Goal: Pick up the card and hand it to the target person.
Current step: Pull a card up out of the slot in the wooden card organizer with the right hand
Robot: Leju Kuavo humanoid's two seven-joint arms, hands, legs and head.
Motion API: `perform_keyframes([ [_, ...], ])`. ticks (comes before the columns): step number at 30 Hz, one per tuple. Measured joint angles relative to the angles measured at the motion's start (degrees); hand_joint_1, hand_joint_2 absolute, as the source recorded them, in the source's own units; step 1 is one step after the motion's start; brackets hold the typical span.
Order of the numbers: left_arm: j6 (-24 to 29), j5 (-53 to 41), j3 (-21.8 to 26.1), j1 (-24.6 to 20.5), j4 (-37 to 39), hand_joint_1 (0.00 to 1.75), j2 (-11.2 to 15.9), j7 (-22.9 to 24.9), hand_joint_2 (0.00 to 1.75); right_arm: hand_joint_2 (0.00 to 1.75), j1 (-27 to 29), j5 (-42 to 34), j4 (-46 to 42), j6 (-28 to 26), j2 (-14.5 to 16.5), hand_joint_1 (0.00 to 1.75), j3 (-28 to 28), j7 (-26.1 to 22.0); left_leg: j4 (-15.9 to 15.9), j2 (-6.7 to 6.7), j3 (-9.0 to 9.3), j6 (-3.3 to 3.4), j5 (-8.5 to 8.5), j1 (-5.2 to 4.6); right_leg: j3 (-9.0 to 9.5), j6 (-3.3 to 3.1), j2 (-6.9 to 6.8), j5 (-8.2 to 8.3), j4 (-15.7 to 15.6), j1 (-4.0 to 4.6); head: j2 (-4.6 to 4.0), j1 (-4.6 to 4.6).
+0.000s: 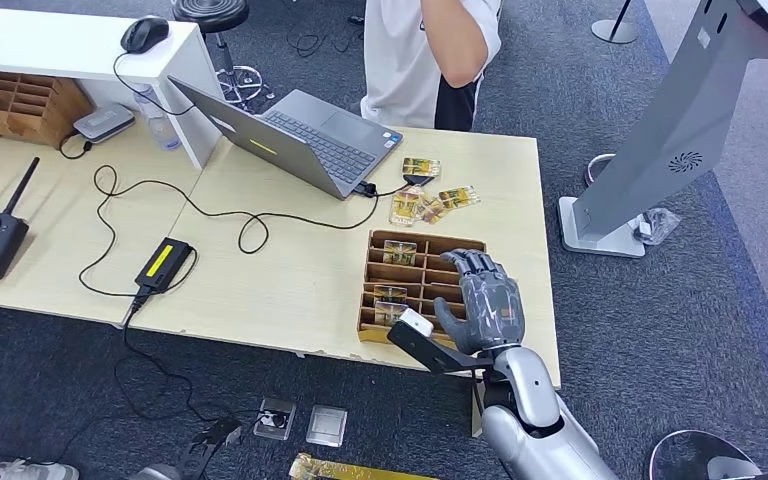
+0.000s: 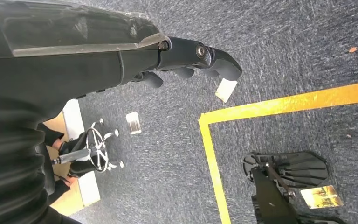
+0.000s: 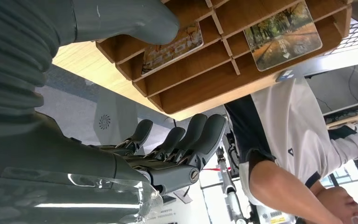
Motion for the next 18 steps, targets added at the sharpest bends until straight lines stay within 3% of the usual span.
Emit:
perform_keyframes([
  [7, 0.31, 0.42, 0.18, 0.29, 0.03, 0.00, -0.10, -0.13, 1.75, 1.75, -1.46, 0.83, 4.31, -1.02, 2.15, 0.61, 0.32, -1.57, 0.03, 0.10, 0.01, -0.02, -0.03, 0.00, -0.04, -0.01, 0.07, -0.01, 0.06, 0.00, 0.00, 0.00],
  [18, 0.50, -0.06, -0.77, -0.54, -0.01, 0.00, -0.36, 0.55, 1.75, 1.75, -0.92, 1.79, 2.07, -1.09, 2.06, 0.63, -0.24, -1.43, 0.00, -0.01, -0.02, 0.00, 0.01, -0.01, -0.02, 0.00, 0.01, 0.00, 0.02, -0.01, 0.00, 0.00],
])
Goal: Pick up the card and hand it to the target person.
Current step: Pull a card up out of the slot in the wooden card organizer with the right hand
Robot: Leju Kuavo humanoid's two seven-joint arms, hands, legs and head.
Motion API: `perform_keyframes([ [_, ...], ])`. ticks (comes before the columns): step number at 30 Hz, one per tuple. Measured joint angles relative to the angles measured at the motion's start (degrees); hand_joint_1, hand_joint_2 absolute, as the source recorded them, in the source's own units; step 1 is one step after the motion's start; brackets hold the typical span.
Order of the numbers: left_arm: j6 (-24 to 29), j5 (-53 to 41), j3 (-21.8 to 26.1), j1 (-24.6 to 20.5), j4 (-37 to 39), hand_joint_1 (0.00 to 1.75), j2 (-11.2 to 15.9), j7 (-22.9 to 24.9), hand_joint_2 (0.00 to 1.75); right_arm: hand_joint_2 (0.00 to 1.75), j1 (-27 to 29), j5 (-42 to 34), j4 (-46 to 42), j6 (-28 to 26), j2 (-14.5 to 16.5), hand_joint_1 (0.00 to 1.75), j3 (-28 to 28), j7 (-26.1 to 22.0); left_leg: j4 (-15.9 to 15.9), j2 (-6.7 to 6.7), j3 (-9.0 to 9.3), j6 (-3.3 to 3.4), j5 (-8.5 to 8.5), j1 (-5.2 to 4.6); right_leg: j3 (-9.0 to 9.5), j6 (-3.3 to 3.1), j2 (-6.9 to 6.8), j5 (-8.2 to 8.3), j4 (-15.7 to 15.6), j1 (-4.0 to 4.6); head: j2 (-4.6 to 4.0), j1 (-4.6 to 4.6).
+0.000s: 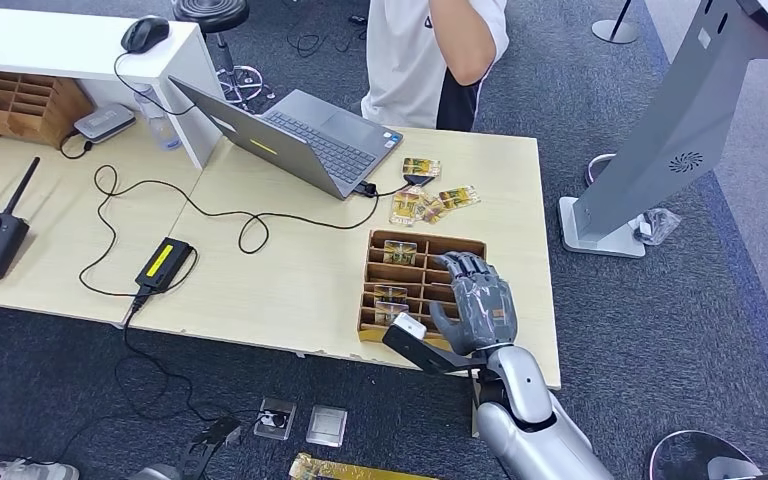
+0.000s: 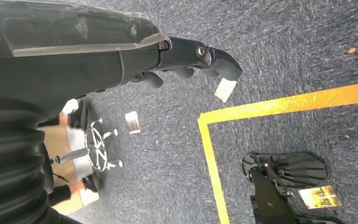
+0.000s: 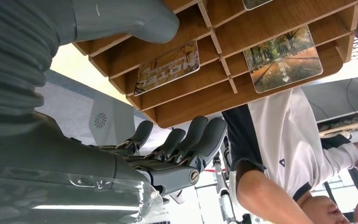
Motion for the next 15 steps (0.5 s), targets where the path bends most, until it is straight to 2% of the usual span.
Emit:
perform_keyframes([
  [15, 0.15, 0.30, -0.21, -0.04, 0.03, 0.00, -0.10, 0.12, 1.75, 1.75, -0.58, -0.26, 2.29, 0.14, -0.26, 0.65, -0.91, 0.71, 0.01, -0.03, -0.01, 0.00, 0.02, 0.00, -0.01, 0.00, -0.02, 0.01, 0.00, 0.00, 0.00, 0.00],
])
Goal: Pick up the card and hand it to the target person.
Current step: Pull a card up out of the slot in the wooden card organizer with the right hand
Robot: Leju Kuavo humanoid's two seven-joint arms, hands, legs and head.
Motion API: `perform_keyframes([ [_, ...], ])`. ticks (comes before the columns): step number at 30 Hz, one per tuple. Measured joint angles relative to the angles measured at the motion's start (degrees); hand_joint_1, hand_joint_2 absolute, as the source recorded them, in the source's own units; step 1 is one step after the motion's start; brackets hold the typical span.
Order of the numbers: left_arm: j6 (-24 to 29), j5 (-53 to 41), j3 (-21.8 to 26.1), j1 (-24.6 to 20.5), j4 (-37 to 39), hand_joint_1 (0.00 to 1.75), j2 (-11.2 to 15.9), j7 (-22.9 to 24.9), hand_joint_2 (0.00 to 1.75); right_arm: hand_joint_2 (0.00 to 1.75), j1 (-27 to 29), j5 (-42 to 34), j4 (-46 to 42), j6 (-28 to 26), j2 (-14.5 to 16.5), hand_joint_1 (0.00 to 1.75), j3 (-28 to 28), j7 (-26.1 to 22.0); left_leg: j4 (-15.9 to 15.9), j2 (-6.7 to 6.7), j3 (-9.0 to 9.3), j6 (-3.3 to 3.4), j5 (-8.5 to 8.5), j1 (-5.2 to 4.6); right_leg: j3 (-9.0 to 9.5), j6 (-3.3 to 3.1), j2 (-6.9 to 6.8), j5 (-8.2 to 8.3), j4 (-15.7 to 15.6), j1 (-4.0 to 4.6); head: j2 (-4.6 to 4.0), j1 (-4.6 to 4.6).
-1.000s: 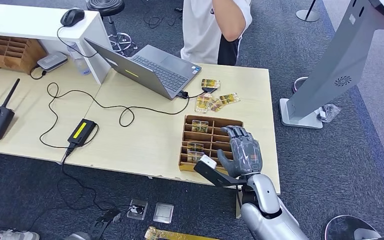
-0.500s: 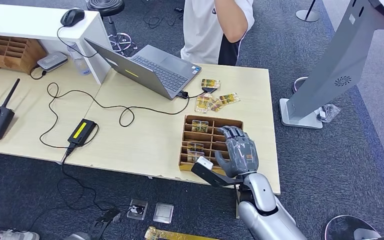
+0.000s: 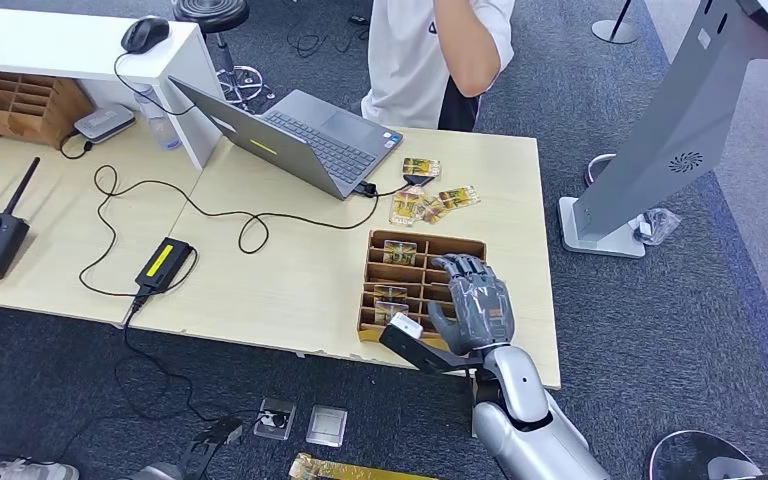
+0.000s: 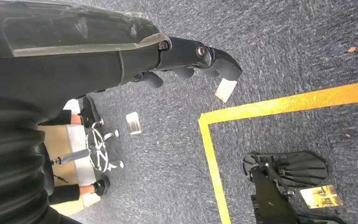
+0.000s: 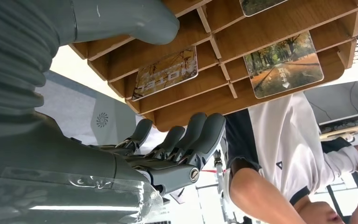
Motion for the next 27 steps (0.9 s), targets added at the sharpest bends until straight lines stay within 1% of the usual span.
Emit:
perform_keyframes([
  [9, -0.10, 0.23, 0.06, 0.08, -0.04, 0.00, 0.05, 0.13, 1.75, 1.75, 0.40, 0.26, -0.30, 0.73, -0.10, 0.65, 0.22, 0.19, 0.03, -0.03, 0.01, 0.00, -0.03, 0.01, 0.02, 0.00, -0.06, -0.04, 0.02, 0.01, 0.00, 0.00],
  [17, 0.14, 1.00, 0.50, 0.72, -0.02, 0.00, 0.16, -0.55, 1.75, 1.75, -0.54, -0.48, 2.04, 0.27, 0.24, 0.65, -0.16, -0.56, 0.12, 0.09, -0.03, -0.02, -0.09, 0.01, -0.04, -0.01, -0.01, -0.07, 0.11, 0.01, 0.00, 0.00],
  [24, 0.31, 1.05, 0.29, 0.64, -0.03, 0.00, 0.17, -0.27, 1.75, 1.75, -0.66, -0.61, 1.37, 0.65, -0.21, 0.68, -0.26, -0.38, 0.09, 0.06, -0.03, -0.01, -0.08, 0.01, -0.03, 0.00, -0.01, -0.06, 0.09, 0.01, 0.00, 0.00],
  [27, 0.24, 1.17, 0.31, 0.65, -0.06, 0.00, 0.16, -0.22, 1.75, 1.75, -0.60, -0.52, 1.20, 0.84, 0.01, 0.73, 0.04, -0.41, 0.03, 0.04, 0.00, 0.01, -0.04, -0.01, -0.01, 0.00, 0.02, -0.03, 0.04, -0.01, 0.00, 0.00],
])
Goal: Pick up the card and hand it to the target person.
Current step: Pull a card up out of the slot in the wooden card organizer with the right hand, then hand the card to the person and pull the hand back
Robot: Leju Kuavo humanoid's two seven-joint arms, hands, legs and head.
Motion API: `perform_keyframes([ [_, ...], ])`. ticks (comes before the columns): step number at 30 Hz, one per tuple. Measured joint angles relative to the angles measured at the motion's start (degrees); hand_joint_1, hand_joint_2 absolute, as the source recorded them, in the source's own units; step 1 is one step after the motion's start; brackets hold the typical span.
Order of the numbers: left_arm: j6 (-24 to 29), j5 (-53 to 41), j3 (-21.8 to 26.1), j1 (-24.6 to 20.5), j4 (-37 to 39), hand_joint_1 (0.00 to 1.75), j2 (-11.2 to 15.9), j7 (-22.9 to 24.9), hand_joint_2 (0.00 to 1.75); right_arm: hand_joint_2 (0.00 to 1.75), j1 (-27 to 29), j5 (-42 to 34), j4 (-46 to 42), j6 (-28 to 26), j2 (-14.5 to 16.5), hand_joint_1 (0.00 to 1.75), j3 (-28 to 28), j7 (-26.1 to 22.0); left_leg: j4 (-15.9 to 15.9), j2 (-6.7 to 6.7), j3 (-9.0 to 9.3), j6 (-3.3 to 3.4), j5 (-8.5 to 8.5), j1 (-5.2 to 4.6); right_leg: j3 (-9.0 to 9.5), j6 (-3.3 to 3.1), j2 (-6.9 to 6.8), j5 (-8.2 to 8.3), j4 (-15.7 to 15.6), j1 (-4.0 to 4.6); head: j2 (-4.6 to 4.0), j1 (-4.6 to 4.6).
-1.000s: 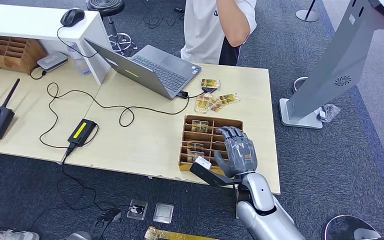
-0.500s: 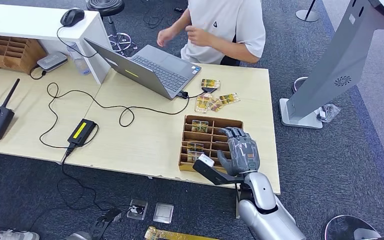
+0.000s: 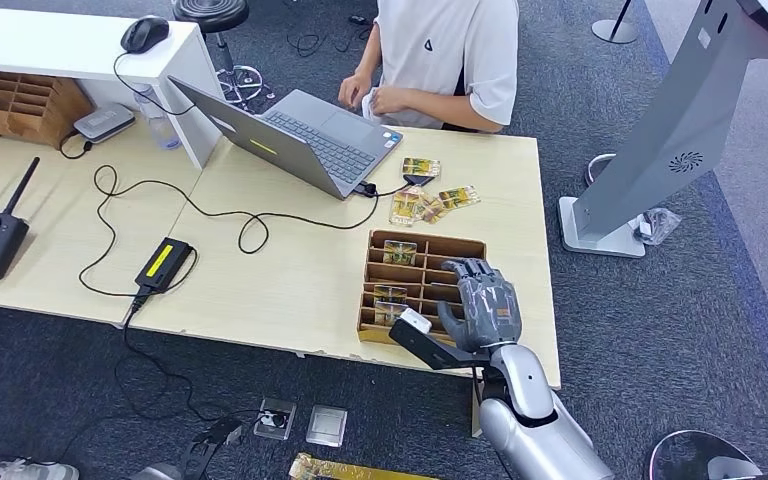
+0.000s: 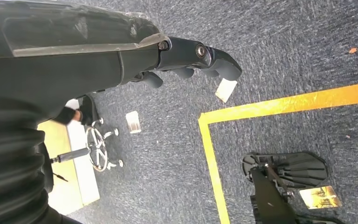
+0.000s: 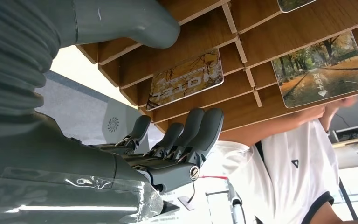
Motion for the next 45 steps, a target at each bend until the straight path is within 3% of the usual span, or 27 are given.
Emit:
perform_keyframes([
  [2, -0.11, 0.20, 0.14, 0.11, 0.01, 0.00, 0.06, -0.05, 1.75, 1.75, -0.01, 0.07, 0.08, 0.16, 0.29, 0.84, 0.29, -0.10, -0.03, 0.00, 0.01, 0.00, 0.01, 0.00, 0.00, 0.00, 0.01, 0.01, -0.02, 0.00, 0.00, 0.00],
  [6, -0.17, 0.52, 0.37, 0.43, 0.05, 0.00, 0.17, -0.25, 1.75, 1.75, -0.06, 0.11, 0.37, 0.24, 0.64, 1.40, 0.62, -0.25, 0.04, 0.06, -0.02, -0.02, -0.03, 0.01, -0.03, -0.01, 0.01, -0.02, 0.04, 0.02, 0.00, 0.00],
  [13, 0.02, 0.89, 0.53, 0.75, 0.03, 0.00, 0.26, -0.49, 1.75, 1.75, -0.33, -0.22, 0.49, 0.07, 0.63, 1.71, 0.91, -0.67, 0.05, 0.07, -0.01, -0.02, -0.04, 0.01, -0.03, -0.01, 0.02, -0.03, 0.06, 0.01, 0.00, 0.00],
  [22, 0.20, 1.54, 0.09, 0.86, -0.08, 0.00, 0.28, -0.94, 1.75, 1.75, -0.04, -1.49, -3.61, -4.10, -0.72, 1.75, 0.86, -1.26, -0.06, 0.00, 0.03, -0.01, 0.02, 0.00, 0.03, 0.00, 0.02, 0.02, -0.05, 0.00, 0.00, 0.00],
  [34, 1.18, 2.30, -0.82, 1.14, -0.15, 0.00, 0.33, -1.21, 1.75, 1.75, 9.71, 3.47, -44.02, -12.16, -8.53, 1.75, -9.13, 2.06, 0.15, -0.22, -0.17, 0.01, -0.05, 0.00, -0.11, 0.02, -0.21, -0.10, 0.10, 0.00, 0.00, 0.00],
  [39, 1.15, 2.39, -1.33, 1.00, -0.17, 0.00, 0.22, -1.08, 1.75, 1.75, 13.01, 4.94, -49.92, -12.80, -6.24, 1.75, -13.68, -1.43, 0.25, -0.20, -0.24, -0.01, -0.09, 0.00, -0.19, 0.00, -0.27, -0.15, 0.20, 0.01, 0.00, 0.00],
  [45, 1.08, 2.77, -1.36, 1.11, -0.18, 0.00, 0.16, -1.24, 1.75, 1.75, 12.88, 3.61, -46.42, -12.80, -4.37, 1.75, -14.47, -4.45, 0.16, -0.09, -0.15, -0.02, -0.05, 0.00, -0.13, -0.01, -0.16, -0.09, 0.13, 0.01, 0.00, 0.00],
])
